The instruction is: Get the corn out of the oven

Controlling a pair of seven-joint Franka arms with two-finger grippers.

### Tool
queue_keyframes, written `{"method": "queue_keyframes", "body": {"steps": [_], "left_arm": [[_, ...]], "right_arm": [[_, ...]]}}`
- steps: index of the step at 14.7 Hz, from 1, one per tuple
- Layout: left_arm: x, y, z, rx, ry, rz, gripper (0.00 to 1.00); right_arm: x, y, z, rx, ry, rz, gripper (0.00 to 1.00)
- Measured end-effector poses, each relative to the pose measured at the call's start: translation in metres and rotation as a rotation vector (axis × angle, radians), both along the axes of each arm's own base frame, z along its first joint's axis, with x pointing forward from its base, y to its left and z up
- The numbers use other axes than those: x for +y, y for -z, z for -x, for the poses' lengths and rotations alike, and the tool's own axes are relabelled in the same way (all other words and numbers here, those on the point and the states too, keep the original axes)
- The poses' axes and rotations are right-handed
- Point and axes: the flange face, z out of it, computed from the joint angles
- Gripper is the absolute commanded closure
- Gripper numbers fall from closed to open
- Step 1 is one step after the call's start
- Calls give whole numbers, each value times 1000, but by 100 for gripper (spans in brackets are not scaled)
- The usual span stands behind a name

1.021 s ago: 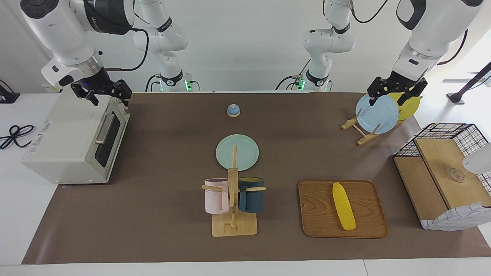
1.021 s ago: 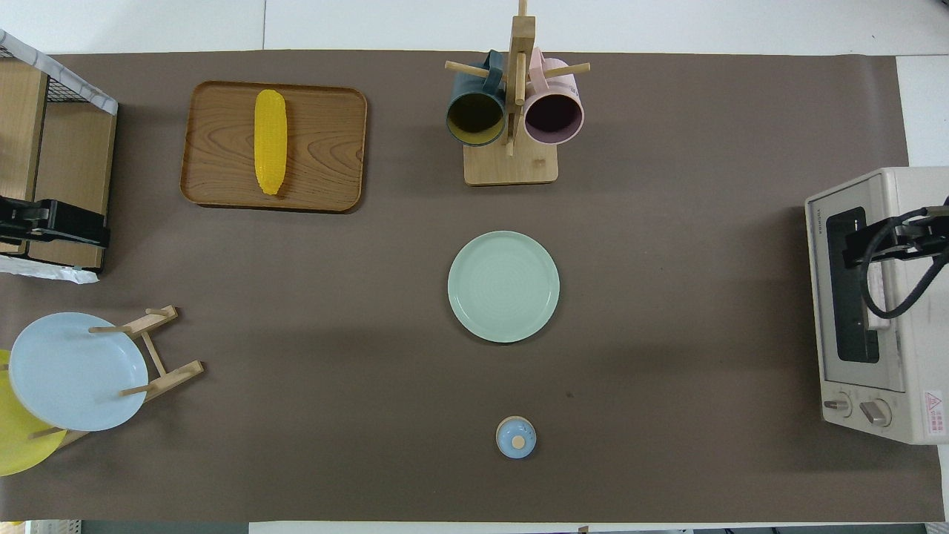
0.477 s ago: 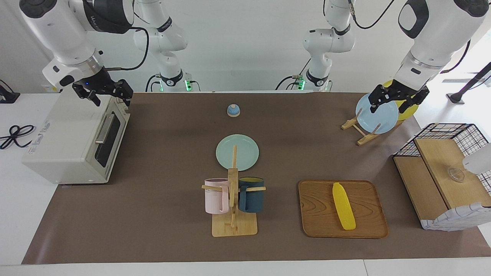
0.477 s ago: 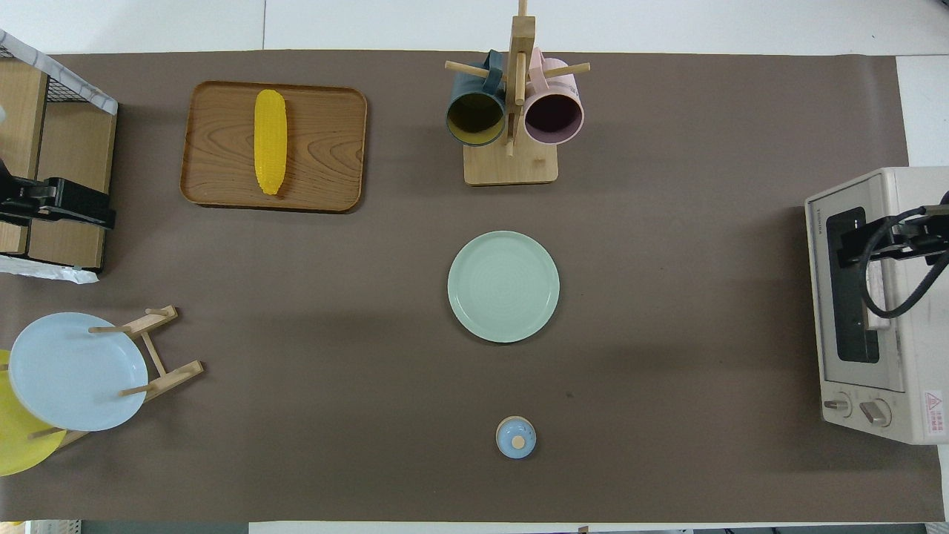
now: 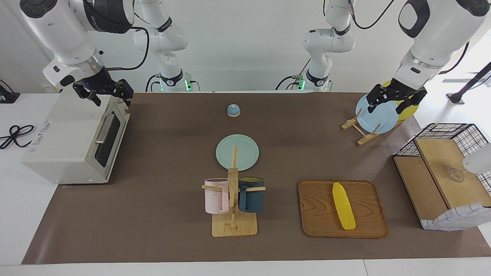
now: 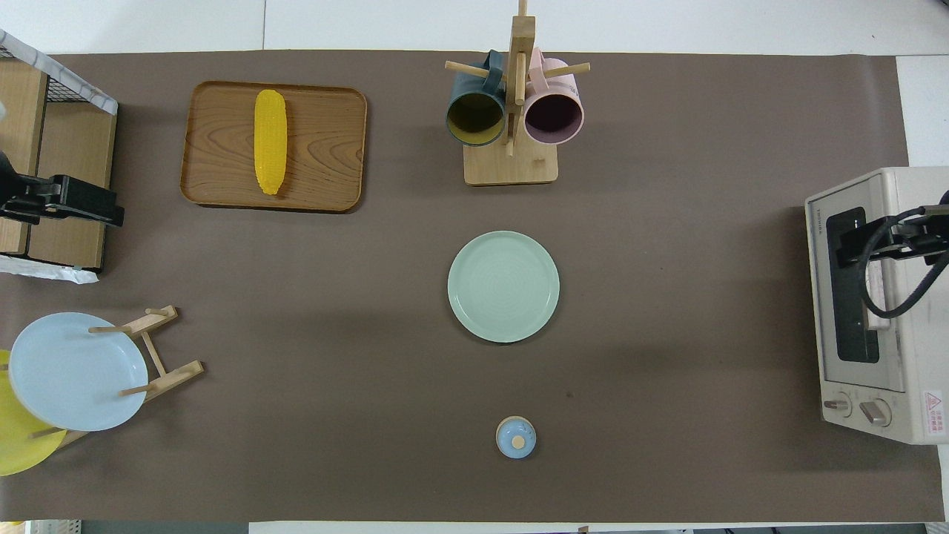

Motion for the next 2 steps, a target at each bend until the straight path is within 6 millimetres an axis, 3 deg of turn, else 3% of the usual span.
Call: {"method": "queue_keyframes", "body": {"steps": [2], "left_arm": [[0,0,0,0,0,1,0]], "right_arm": [[0,0,0,0,-1,0,0]]}}
